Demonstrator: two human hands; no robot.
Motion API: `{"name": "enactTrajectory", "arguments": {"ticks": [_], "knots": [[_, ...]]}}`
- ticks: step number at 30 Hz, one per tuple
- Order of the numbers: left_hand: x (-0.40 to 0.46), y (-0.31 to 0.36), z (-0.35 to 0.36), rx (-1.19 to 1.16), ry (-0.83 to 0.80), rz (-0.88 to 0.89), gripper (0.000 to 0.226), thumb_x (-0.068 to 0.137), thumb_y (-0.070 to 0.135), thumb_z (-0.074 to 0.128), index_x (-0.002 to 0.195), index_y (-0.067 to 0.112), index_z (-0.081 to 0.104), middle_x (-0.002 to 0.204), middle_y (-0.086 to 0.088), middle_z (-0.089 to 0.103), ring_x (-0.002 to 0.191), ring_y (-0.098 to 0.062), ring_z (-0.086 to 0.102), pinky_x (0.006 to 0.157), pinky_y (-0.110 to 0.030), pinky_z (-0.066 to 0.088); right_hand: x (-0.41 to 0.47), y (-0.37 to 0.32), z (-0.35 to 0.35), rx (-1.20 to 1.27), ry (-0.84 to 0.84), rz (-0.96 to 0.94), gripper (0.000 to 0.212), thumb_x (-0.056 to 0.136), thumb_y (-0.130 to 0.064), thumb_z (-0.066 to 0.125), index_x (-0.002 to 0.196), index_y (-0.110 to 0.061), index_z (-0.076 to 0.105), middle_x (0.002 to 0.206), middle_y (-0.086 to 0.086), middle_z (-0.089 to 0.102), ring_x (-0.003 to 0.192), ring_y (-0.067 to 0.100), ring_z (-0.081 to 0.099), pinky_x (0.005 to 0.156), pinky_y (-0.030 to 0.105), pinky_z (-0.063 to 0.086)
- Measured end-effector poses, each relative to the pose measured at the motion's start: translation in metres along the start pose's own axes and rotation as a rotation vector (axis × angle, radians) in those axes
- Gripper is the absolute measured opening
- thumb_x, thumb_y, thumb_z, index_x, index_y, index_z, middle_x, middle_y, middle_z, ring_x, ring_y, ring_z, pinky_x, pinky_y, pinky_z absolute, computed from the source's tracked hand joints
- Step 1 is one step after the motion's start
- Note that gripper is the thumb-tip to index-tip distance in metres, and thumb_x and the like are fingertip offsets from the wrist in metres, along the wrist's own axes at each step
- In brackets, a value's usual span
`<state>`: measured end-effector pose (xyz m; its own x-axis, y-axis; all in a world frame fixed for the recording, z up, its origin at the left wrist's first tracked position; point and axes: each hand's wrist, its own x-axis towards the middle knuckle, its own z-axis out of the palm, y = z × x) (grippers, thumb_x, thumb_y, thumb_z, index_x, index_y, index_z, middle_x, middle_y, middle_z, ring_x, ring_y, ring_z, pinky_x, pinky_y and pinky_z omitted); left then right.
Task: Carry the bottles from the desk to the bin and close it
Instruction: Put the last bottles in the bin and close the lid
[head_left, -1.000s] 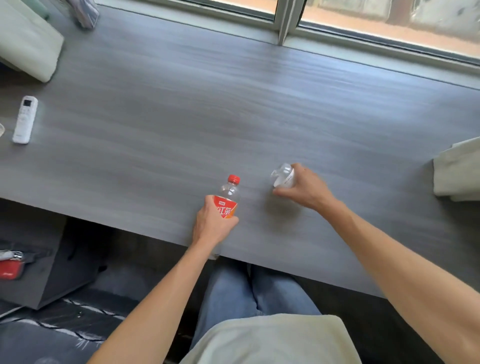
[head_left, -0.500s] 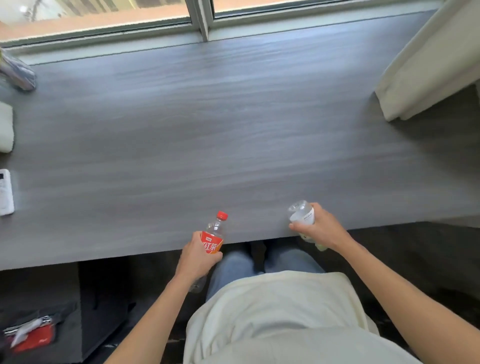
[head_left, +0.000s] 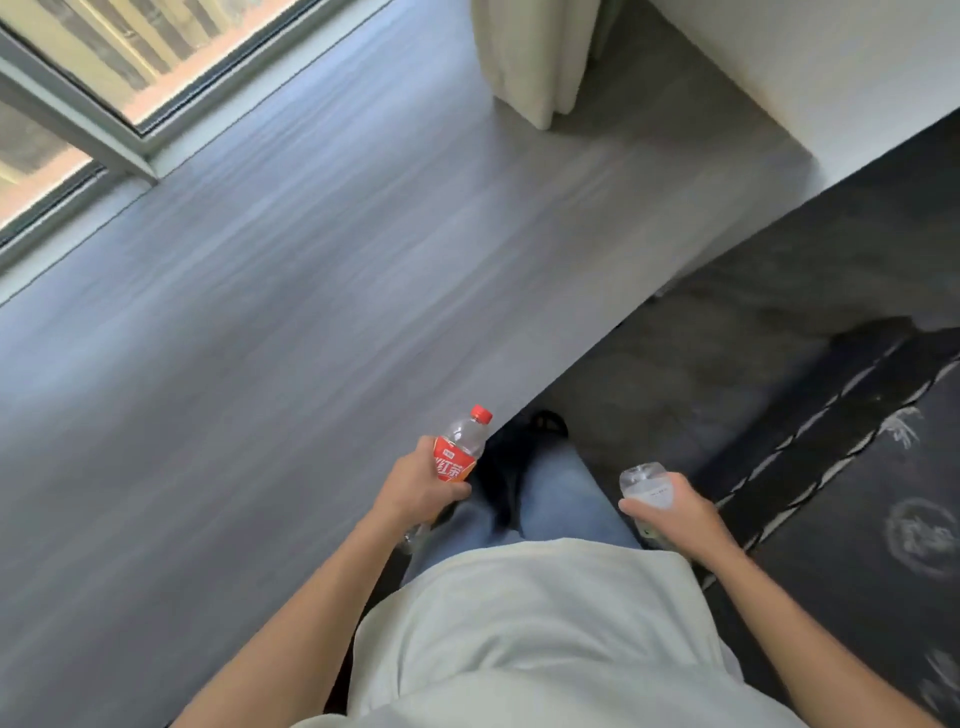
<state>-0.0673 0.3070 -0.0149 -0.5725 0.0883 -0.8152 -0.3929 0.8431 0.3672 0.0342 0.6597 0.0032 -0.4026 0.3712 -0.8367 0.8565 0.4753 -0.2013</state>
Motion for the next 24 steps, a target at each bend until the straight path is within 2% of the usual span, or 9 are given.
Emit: {"name": "enactTrajectory", "arguments": {"ticks": [4,8,10,12,14,16,18,20,24], "knots": [[0.022,0.069,0.014,0.144,-0.094,0.131,0.070,0.066,0.056,0.078,0.121,0.037,0.040,0.103,0.006,0.060,0.089,-0.016,0.061,0.082,-0.040,0.057,-0.010,0.079,0.001,0.215,0.040,0.133,0.056,0.065,-0.054,0.083,0.102,-0.015,0.068,0.096,0.007,0.075,0.092,0.029,0.069,0.080,0.037,0.054],[0.043,0.147,0.041,0.260,-0.141,0.229,0.073,0.064,0.053,0.081,0.123,0.035,0.042,0.101,0.008,0.058,0.087,-0.016,0.058,0.075,-0.033,0.047,-0.022,0.139,0.004,0.512,0.080,0.234,0.041,0.076,-0.027,0.087,0.103,-0.005,0.065,0.095,0.013,0.072,0.090,0.030,0.068,0.077,0.036,0.049],[0.049,0.183,0.058,0.339,-0.158,0.272,0.069,0.064,0.050,0.083,0.119,0.032,0.044,0.098,0.008,0.058,0.083,-0.015,0.057,0.072,-0.032,0.046,-0.023,0.165,-0.001,0.611,0.058,0.247,0.017,0.082,-0.013,0.081,0.083,-0.006,0.066,0.077,0.007,0.071,0.071,0.021,0.064,0.069,0.034,0.046],[0.054,0.215,0.074,0.430,-0.167,0.288,0.067,0.064,0.049,0.083,0.115,0.031,0.045,0.097,0.008,0.059,0.082,-0.016,0.057,0.068,-0.030,0.044,-0.019,0.189,-0.012,0.626,0.018,0.163,0.032,0.089,-0.001,0.071,0.062,-0.006,0.054,0.061,0.003,0.056,0.060,0.015,0.047,0.062,0.039,0.038],[0.061,0.237,0.088,0.487,-0.183,0.266,0.065,0.065,0.048,0.084,0.114,0.028,0.046,0.097,0.005,0.060,0.082,-0.019,0.058,0.065,-0.030,0.043,-0.015,0.208,-0.023,0.656,0.025,0.108,0.032,0.090,0.003,0.066,0.063,-0.006,0.052,0.062,0.008,0.049,0.064,0.016,0.041,0.059,0.046,0.036],[0.069,0.255,0.097,0.544,-0.176,0.247,0.068,0.067,0.049,0.085,0.118,0.023,0.048,0.100,0.001,0.062,0.083,-0.022,0.059,0.069,-0.030,0.044,-0.005,0.222,-0.041,0.719,0.045,0.158,0.023,0.088,-0.002,0.071,0.070,-0.010,0.059,0.067,0.008,0.058,0.065,0.017,0.049,0.064,0.043,0.042],[0.075,0.269,0.102,0.611,-0.158,0.230,0.072,0.068,0.047,0.086,0.123,0.018,0.049,0.106,-0.005,0.066,0.089,-0.027,0.062,0.073,-0.032,0.046,0.007,0.227,-0.060,0.797,0.072,0.263,0.013,0.083,-0.012,0.080,0.085,-0.014,0.067,0.081,0.008,0.070,0.074,0.020,0.061,0.069,0.037,0.047],[0.081,0.280,0.104,0.640,-0.158,0.207,0.072,0.070,0.043,0.088,0.125,0.013,0.051,0.112,-0.009,0.069,0.095,-0.030,0.067,0.078,-0.035,0.053,0.025,0.227,-0.084,0.829,0.129,0.297,0.021,0.078,-0.020,0.086,0.089,-0.017,0.068,0.087,0.008,0.072,0.078,0.022,0.066,0.069,0.034,0.050],[0.094,0.303,0.101,0.688,-0.172,0.165,0.065,0.070,0.039,0.089,0.119,0.010,0.060,0.105,-0.012,0.074,0.091,-0.031,0.071,0.084,-0.044,0.059,0.065,0.218,-0.146,0.799,0.204,0.276,0.050,0.069,-0.047,0.086,0.109,-0.021,0.068,0.097,0.004,0.075,0.089,0.023,0.071,0.081,0.037,0.057]]}}
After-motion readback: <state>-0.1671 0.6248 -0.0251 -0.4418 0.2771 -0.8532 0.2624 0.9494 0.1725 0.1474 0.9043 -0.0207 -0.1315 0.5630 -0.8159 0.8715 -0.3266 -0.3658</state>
